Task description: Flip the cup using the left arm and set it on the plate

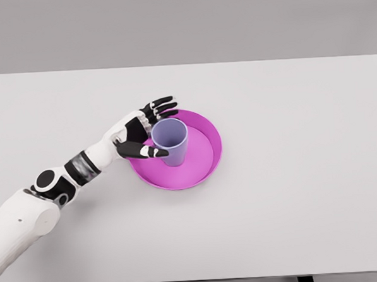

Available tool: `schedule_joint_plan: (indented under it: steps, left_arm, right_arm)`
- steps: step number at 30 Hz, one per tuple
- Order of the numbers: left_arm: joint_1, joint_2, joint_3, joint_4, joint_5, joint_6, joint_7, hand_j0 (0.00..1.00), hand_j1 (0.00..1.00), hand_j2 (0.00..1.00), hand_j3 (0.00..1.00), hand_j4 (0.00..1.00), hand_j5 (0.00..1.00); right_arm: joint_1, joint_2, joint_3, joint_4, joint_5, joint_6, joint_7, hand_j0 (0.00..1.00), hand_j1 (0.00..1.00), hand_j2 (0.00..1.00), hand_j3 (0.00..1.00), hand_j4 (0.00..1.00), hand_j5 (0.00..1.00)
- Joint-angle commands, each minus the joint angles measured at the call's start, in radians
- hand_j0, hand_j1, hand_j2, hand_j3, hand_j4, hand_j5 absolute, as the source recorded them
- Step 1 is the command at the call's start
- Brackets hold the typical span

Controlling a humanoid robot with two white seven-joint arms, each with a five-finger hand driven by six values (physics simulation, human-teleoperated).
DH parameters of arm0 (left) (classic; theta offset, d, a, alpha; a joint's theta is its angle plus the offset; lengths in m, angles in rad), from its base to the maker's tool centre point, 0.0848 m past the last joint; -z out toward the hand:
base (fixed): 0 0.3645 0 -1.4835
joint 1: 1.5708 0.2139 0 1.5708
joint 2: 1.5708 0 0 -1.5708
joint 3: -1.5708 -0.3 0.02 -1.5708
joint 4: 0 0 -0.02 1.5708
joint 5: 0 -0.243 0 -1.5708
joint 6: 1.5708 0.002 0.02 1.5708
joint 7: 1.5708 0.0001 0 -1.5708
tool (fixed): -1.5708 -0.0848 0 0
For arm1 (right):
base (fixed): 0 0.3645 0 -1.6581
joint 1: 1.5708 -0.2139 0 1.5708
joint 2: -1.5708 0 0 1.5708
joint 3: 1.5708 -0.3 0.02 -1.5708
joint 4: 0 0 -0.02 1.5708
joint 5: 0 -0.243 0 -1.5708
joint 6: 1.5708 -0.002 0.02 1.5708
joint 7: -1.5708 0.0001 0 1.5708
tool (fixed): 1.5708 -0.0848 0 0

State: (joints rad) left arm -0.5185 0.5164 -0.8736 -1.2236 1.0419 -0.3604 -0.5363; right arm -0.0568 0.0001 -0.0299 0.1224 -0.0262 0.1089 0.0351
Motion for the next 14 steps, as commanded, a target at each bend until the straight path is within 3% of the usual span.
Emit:
schedule_joint_plan:
  steps: [1,4,6,7,10,14]
  left_arm:
    - [0.000,0.062,0.008,-0.043,0.009,-0.002,-0.001,1.00,1.00,1.00,1.00,1.00,1.00]
    - [0.002,0.148,0.013,-0.114,0.004,-0.002,-0.001,1.00,1.00,1.00,1.00,1.00,1.00]
    - [-0.011,0.266,0.016,-0.200,-0.026,-0.002,-0.001,1.00,1.00,1.00,1.00,1.00,1.00]
    - [-0.025,0.342,0.044,-0.246,-0.092,-0.003,-0.001,1.00,1.00,1.00,1.00,1.00,1.00]
    - [-0.011,0.478,0.202,-0.280,-0.353,-0.026,-0.001,1.00,1.00,1.00,1.00,1.00,1.00]
    - [0.023,0.585,0.245,-0.272,-0.365,-0.186,-0.002,1.00,1.00,1.00,1.00,1.00,1.00]
  right_arm:
    - [0.000,0.000,0.001,0.000,0.000,0.000,0.000,1.00,1.00,1.00,1.00,1.00,1.00]
    - [-0.002,0.000,0.001,0.000,0.000,0.000,0.000,1.00,1.00,1.00,1.00,1.00,1.00]
    - [-0.002,0.000,0.001,0.000,0.000,0.000,0.000,1.00,1.00,1.00,1.00,1.00,1.00]
    - [0.000,0.000,0.001,0.000,0.000,0.000,0.000,1.00,1.00,1.00,1.00,1.00,1.00]
    - [-0.002,0.000,-0.001,0.000,0.000,0.000,0.000,1.00,1.00,1.00,1.00,1.00,1.00]
    - [0.000,0.000,-0.001,0.000,0.000,0.000,0.000,1.00,1.00,1.00,1.00,1.00,1.00]
